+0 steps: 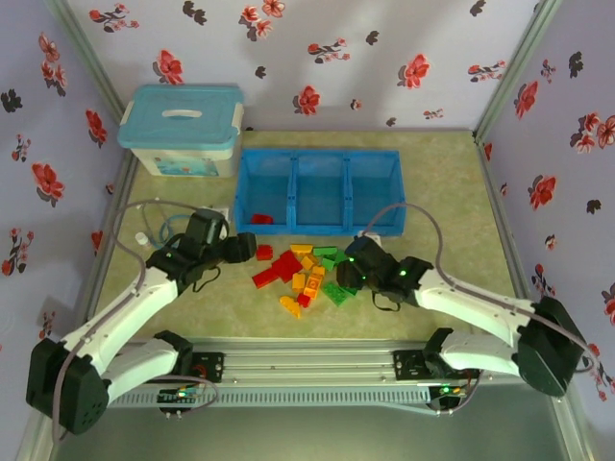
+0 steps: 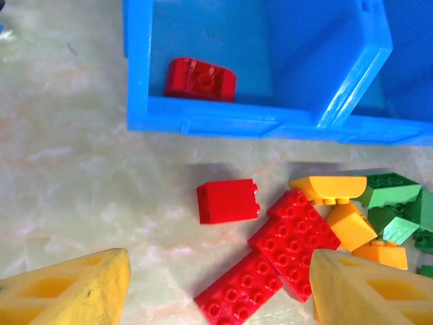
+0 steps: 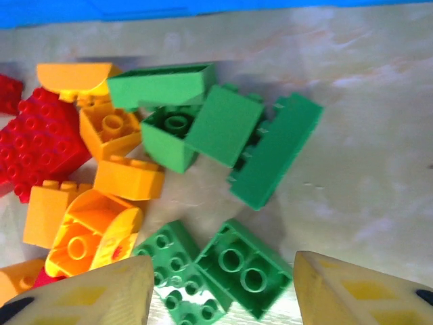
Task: Sort the legos into containers by color
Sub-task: Place the lego in the container, then pick up the lego from the bottom-center of the table.
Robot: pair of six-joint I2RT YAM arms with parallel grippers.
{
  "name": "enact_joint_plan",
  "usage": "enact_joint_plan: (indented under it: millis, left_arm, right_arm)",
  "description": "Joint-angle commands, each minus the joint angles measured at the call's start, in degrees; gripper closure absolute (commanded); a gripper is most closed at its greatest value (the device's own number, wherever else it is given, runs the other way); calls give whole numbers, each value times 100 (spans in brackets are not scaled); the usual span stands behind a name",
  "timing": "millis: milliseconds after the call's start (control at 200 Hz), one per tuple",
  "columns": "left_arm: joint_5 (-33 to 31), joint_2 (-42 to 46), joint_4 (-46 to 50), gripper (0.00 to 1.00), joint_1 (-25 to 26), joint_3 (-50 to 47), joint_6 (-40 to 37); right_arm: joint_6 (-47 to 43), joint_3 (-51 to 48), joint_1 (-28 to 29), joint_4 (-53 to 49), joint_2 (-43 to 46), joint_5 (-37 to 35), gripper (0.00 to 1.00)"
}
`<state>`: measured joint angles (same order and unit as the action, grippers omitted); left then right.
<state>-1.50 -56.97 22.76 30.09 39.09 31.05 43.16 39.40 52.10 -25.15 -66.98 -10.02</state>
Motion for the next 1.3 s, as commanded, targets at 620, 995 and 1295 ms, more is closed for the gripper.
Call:
enact_joint_plan:
  millis: [620,995,1295]
  left_arm:
    - [-159,1131,227,32,63,-1021,558]
    - [-192,1224,266,33,59,-1087,600]
    - [-224,1303,316,35,60,-1092,598]
  right_arm:
    - [1531,2133,1240,-843,-2761,-771,42]
    - [1757,2181,1323,-658,-3053,-773,51]
    - [1784,2229,1332,-766,-2971,-874,73]
